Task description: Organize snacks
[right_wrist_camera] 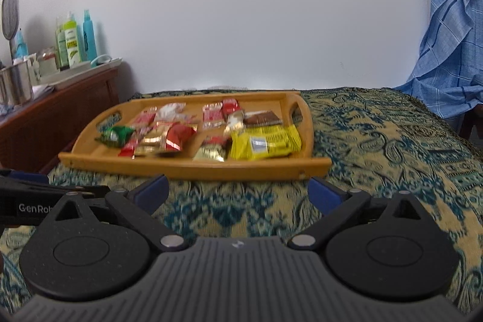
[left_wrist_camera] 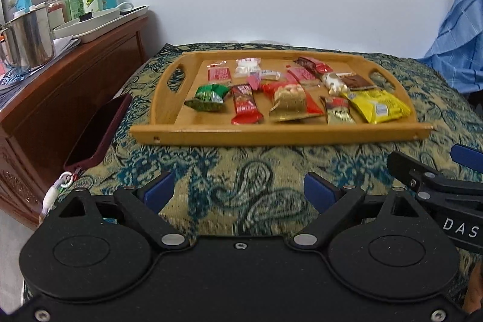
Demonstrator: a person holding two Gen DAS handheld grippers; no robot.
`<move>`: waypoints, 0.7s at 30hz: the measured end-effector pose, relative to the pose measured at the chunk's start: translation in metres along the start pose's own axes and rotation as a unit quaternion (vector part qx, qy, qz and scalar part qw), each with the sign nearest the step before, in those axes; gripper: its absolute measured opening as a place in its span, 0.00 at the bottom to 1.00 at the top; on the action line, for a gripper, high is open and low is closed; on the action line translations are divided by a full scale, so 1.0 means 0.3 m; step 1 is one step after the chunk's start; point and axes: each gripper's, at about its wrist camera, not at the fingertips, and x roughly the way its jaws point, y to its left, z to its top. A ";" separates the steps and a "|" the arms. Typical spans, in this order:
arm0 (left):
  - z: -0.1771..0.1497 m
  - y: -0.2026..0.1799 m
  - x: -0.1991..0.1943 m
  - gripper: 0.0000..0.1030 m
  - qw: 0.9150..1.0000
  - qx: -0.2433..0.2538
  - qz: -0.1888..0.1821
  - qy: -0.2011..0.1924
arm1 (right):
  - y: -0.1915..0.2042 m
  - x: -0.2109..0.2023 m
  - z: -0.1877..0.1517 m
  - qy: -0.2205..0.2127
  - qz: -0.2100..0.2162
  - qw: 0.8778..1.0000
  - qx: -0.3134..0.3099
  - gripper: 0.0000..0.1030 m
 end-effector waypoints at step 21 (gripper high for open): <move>-0.122 0.023 0.077 1.00 1.000 -0.020 -0.015 0.011 | 0.002 0.043 -0.153 0.029 -0.045 0.998 -0.029 1.00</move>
